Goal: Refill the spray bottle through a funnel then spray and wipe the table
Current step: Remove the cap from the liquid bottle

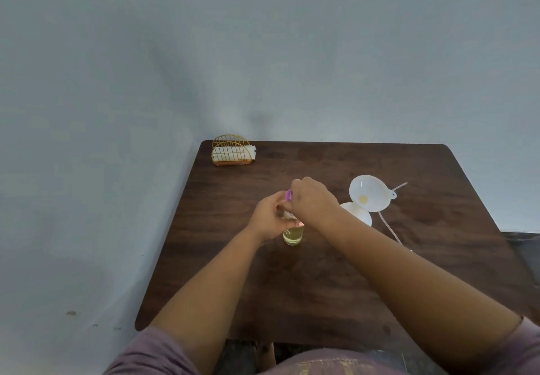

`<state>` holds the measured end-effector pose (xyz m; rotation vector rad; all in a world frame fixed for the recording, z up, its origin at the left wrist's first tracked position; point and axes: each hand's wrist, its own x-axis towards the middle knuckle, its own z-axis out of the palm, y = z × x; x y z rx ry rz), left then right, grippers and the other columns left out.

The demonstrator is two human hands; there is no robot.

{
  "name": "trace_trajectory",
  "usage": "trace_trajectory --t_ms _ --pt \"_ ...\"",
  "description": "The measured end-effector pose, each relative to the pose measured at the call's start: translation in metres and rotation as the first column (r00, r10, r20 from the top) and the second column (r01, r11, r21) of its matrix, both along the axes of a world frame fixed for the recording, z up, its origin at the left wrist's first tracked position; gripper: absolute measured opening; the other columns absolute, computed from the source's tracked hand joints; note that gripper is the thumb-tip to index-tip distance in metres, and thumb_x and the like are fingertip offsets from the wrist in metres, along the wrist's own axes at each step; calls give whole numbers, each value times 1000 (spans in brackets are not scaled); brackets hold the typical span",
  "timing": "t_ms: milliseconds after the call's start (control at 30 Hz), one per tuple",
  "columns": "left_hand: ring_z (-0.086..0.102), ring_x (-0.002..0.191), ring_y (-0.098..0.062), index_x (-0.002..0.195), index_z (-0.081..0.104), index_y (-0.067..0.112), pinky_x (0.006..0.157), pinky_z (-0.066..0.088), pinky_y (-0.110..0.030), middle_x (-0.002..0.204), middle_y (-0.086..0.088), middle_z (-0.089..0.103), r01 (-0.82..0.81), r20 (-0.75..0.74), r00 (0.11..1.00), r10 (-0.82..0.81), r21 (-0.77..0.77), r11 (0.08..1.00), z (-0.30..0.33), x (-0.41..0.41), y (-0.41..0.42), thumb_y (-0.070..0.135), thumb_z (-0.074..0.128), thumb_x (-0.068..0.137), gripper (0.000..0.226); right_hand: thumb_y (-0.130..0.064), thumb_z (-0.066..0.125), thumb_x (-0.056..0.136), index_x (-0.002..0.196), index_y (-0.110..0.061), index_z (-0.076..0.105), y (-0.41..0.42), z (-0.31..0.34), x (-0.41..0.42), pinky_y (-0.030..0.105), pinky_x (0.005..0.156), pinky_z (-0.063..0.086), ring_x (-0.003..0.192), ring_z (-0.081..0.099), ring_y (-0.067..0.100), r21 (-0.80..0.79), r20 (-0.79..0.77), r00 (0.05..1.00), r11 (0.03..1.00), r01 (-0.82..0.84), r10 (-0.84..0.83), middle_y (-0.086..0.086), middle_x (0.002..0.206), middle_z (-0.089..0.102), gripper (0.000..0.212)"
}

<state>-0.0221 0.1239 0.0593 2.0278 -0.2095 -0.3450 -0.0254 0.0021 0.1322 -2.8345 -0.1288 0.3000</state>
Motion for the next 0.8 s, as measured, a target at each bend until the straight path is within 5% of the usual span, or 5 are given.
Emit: trace_trajectory --t_ms 200,433,533,700,800 --pt "65 103 -16 113 62 19 94 52 -36 108 2 70 40 -46 998 -40 11 999 1 3 1 13 87 67 53 -11 70 81 124 -25 51 -17 15 7 32 87 47 108 46 21 -89 -114 912 910 -405 394 0 110 44 48" --pt "62 104 -11 122 58 16 91 52 -29 109 6 67 23 -87 996 -23 4 1000 -3 3 1 14 86 69 60 -55 42 93 119 -15 43 -9 15 -2 36 78 45 104 51 26 11 94 994 998 -57 55 5 107 49 48" --pt "65 105 -13 122 61 17 92 53 -32 108 3 71 12 -81 997 -12 0 1000 -4 4 0 10 88 65 63 -45 46 94 103 -14 43 -4 11 -3 34 66 41 90 57 26 -59 -14 999 998 -32 31 4 94 52 33" --pt "65 102 -17 115 62 15 90 52 -31 108 -2 70 8 -82 997 -6 32 999 -2 3 -2 13 86 68 52 -13 63 83 124 -31 45 -13 26 2 37 88 47 110 39 22 -31 -236 927 951 -308 293 1 113 37 48" --pt "63 106 -16 112 61 23 94 51 -34 112 2 68 14 -71 997 -10 47 999 -2 3 -2 13 86 69 51 -30 56 90 126 -31 45 -10 25 2 39 95 44 114 37 22 91 -142 963 972 -218 229 1 122 39 38"
